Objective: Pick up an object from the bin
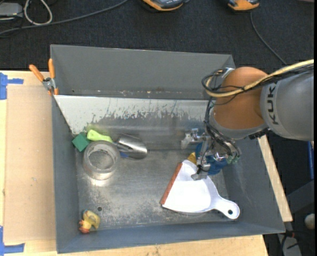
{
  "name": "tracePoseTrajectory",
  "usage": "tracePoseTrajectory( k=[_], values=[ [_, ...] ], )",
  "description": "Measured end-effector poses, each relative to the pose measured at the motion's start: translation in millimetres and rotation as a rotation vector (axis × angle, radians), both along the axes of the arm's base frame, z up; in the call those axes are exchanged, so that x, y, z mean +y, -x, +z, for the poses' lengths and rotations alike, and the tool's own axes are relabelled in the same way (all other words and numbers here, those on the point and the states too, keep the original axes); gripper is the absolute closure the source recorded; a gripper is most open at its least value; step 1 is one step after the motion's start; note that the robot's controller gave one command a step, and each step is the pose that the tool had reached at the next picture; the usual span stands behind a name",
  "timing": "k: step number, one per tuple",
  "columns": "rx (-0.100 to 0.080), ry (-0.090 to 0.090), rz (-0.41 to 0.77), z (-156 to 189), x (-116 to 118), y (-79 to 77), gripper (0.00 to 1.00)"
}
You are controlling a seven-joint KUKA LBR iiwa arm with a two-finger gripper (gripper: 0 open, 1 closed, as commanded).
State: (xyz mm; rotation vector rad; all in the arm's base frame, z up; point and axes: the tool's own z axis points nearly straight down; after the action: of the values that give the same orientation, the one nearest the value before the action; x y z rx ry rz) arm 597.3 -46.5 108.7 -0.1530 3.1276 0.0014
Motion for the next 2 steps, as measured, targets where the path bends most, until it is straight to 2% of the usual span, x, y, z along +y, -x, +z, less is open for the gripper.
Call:
tracePoseTrajectory(
  k=[1,2],
  values=[
    [0.019,-0.002,0.067,-2.4,-51.3,77.2,0.0],
    [0.002,-0.001,0.091,-26.5,-30.2,14.4,0.0]
  ],
)
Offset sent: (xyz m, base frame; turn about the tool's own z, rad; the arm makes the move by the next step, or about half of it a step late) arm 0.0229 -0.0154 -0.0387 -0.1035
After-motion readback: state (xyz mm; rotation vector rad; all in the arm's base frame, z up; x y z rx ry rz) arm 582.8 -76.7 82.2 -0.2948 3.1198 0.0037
